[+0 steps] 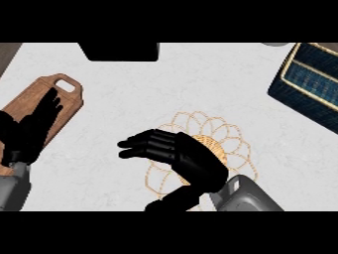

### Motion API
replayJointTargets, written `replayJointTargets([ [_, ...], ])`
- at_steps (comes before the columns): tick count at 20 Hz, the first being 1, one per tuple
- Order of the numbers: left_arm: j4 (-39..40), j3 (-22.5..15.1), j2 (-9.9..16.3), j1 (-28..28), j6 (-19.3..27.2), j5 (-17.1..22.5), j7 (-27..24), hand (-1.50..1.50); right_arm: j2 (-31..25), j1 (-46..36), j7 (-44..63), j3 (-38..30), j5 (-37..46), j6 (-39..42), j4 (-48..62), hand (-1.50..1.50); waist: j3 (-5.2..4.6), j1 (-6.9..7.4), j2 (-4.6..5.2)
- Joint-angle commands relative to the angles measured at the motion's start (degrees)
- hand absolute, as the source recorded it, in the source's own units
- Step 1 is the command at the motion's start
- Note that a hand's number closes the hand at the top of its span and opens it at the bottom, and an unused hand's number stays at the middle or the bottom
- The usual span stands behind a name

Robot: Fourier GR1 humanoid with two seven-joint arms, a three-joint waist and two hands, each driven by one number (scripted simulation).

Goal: Pick the lemon from the placemat and place it in the basket

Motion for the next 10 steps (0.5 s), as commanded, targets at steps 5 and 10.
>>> replayJointTargets([
  [5, -2.52, 2.08, 2.57, -0.91, -0.36, 0.66, 4.71, 0.0, -0.69, -11.37, 33.56, -0.91, 5.72, 9.03, -8.1, -1.5, -0.12, -0.84, -0.73],
  [10, -0.95, 2.36, 1.92, 0.81, -1.54, 1.2, 2.39, 0.0, -9.63, -22.2, 46.18, -3.82, 14.94, 16.7, -7.1, -1.5, -0.31, -1.42, -1.21],
])
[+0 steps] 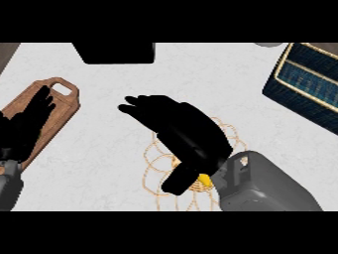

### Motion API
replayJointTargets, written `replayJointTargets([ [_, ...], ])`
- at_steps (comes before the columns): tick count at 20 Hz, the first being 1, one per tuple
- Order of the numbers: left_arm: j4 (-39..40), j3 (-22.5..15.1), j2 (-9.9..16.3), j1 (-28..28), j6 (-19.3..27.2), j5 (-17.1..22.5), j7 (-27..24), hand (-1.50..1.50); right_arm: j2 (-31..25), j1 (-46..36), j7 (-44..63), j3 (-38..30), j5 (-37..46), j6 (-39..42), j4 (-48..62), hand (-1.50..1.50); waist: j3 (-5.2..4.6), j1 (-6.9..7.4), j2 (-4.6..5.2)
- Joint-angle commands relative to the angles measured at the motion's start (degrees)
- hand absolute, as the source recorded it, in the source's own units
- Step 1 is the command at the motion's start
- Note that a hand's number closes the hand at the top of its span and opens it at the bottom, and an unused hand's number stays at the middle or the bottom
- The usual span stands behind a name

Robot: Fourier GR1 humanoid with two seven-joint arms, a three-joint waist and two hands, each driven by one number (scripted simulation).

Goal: Pick the lemon from the placemat and place it in the basket

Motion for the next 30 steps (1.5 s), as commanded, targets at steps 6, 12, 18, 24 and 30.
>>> replayJointTargets([
  [6, 0.02, -0.15, -1.17, -0.61, 1.28, -1.5, 0.75, 0.0, -4.51, -16.45, 27.44, -10.83, -7.31, 23.71, -3.52, -1.5, 0.15, 0.02, 0.35],
  [12, 1.96, -0.11, -2.17, -1.87, 0.79, -2.14, 0.04, 0.0, -6.72, -18.17, 34.13, -17.24, -25.42, 37.71, -1.75, -1.5, 0.17, -0.71, 0.4],
  [18, -0.71, 0.29, -2.25, -0.4, -0.36, -2.26, 1.5, 0.0, -14.12, -7.33, 31.93, -22.14, -34.68, 37.87, -8.25, -1.5, 0.26, -0.28, 0.48],
  [24, -0.46, 2.55, -2.34, -0.78, -2.21, -2.8, 1.32, 0.0, -15.84, 1.9, 22.46, -28.43, -30.94, 35.22, -13.57, -1.5, 0.27, 0.55, 0.82],
  [30, 0.03, 2.81, -4.74, -1.22, -1.66, -3.78, 2.29, 0.0, -12.11, 16.15, 15.69, -24.8, -20.19, 34.05, -22.46, -1.5, 0.3, 0.46, 0.91],
])
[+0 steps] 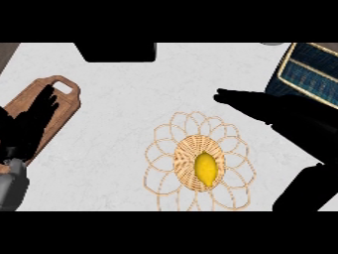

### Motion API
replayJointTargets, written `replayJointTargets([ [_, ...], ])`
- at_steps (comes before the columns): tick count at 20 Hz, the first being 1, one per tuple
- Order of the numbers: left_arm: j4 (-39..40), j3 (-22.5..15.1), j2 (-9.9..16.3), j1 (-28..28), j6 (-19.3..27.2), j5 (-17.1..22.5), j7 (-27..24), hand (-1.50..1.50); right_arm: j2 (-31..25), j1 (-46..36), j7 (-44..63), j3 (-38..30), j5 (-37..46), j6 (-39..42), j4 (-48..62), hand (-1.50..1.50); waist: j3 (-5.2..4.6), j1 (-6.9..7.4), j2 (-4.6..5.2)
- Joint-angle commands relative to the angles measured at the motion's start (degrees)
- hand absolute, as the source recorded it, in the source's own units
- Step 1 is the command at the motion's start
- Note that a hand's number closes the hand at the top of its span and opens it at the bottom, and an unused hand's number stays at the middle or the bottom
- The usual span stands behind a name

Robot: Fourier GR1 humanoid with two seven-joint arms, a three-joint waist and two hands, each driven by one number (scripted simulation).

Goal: Pick the lemon from the placemat and place it in the basket

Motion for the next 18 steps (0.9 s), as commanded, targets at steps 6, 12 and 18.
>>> replayJointTargets([
  [6, -1.66, 0.38, -1.61, 0.26, -1.78, -0.99, 1.99, 0.0, 4.93, 11.16, -24.69, 4.44, 25.02, -8.11, 7.45, -1.5, 0.05, 0.72, 0.21],
  [12, 2.48, 1.74, -2.48, -3.45, -0.76, -2.91, 0.1, 0.0, 10.45, 16.65, -36.4, 9.28, 32.08, -20.92, 16.45, -1.5, 0.05, 0.35, 0.34],
  [18, -0.8, 2.6, -3.15, -4.01, -1.84, -3.62, 4.28, 0.0, 11.6, 12.9, -34.57, 10.24, 37.14, -18.39, 23.57, -1.5, 0.0, 0.36, 0.1],
])
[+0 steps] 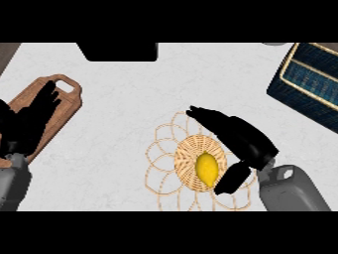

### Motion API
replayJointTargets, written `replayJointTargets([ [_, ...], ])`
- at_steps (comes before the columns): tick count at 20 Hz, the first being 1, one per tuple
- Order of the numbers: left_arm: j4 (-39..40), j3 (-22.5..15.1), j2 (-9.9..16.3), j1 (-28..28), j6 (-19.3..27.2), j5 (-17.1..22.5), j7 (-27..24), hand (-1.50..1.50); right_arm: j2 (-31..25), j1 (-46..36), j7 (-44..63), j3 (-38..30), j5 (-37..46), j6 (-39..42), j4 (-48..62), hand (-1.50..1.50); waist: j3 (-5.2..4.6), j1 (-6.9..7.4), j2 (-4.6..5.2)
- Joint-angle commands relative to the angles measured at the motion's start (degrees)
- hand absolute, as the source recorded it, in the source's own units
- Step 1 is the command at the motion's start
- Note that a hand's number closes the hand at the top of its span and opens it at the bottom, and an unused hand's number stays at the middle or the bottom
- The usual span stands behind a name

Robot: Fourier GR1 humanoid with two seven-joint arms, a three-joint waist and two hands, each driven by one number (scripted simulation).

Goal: Pick the lemon from the placemat and place it in the basket

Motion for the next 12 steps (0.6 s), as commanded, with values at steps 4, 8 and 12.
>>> replayJointTargets([
  [4, -0.16, 1.08, -1.6, 3.1, -2.02, -1.01, -3.02, 0.0, 2.93, -0.55, -4.14, 3.24, 7.9, -3.3, 12.24, -1.5, -0.01, 0.08, -0.02],
  [8, 0.8, 3.52, -1.3, 1.5, -2.97, -1.64, -2.01, 0.0, -0.9, 4.3, -7.27, 1.55, 9.02, -0.66, 6.79, -1.5, -0.02, -0.34, -0.1],
  [12, 1.87, 2.51, -4.14, -1.37, -1.54, -4.3, 0.63, 0.0, 1.98, 0.47, -7.1, -1.04, 9.85, 1.63, 8.81, -1.5, -0.02, -0.32, -0.07],
])
